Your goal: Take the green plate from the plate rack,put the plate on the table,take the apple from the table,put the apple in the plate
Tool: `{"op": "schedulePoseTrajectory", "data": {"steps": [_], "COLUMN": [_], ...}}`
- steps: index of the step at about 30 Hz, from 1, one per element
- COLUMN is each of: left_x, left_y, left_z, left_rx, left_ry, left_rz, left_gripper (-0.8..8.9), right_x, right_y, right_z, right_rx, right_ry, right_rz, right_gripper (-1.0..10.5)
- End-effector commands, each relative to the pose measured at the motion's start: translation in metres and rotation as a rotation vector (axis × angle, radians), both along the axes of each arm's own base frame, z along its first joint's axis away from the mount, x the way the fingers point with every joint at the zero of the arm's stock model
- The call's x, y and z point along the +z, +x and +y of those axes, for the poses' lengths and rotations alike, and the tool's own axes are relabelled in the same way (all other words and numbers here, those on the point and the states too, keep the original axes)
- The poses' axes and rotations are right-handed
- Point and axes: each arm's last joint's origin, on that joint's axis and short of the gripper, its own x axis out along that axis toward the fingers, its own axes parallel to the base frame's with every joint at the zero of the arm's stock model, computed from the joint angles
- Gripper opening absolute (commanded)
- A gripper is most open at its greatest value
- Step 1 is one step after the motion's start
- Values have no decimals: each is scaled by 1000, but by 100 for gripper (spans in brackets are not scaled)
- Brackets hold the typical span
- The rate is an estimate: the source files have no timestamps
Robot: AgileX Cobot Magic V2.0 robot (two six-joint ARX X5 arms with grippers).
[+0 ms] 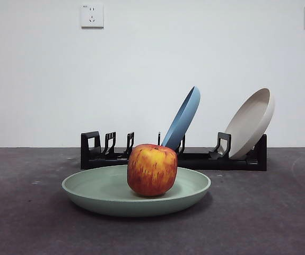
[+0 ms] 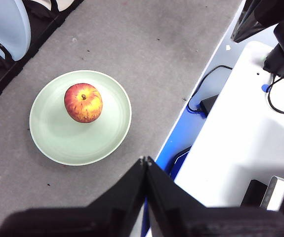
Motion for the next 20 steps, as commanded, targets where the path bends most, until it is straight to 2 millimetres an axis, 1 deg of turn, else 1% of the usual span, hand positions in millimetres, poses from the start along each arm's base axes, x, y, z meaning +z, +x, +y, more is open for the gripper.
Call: {"op": "schedulePoseTrajectory", "data": {"steps": [1, 10, 15, 18, 20], "left_x": [-2, -2, 4, 14, 27], "left_y": [-2, -2, 3, 12, 21], "left_z": [3, 3, 5, 13, 22], "left_rx": [2, 1, 25, 36, 49], "left_ry": [37, 36, -24, -82, -148], "left_rz": [16, 17, -36, -167, -307], "left_gripper": [-4, -4, -4, -4, -4], "right_x": [-2, -2, -2, -2, -2], "right_y": [0, 0, 0, 0, 0], "right_z": [0, 0, 0, 0, 0], "right_rx": [3, 3, 3, 3, 3], "right_ry": [-2, -2, -2, -2, -2], "right_rz": [0, 0, 0, 0, 0], "right_gripper": [1, 1, 1, 1, 1]}}
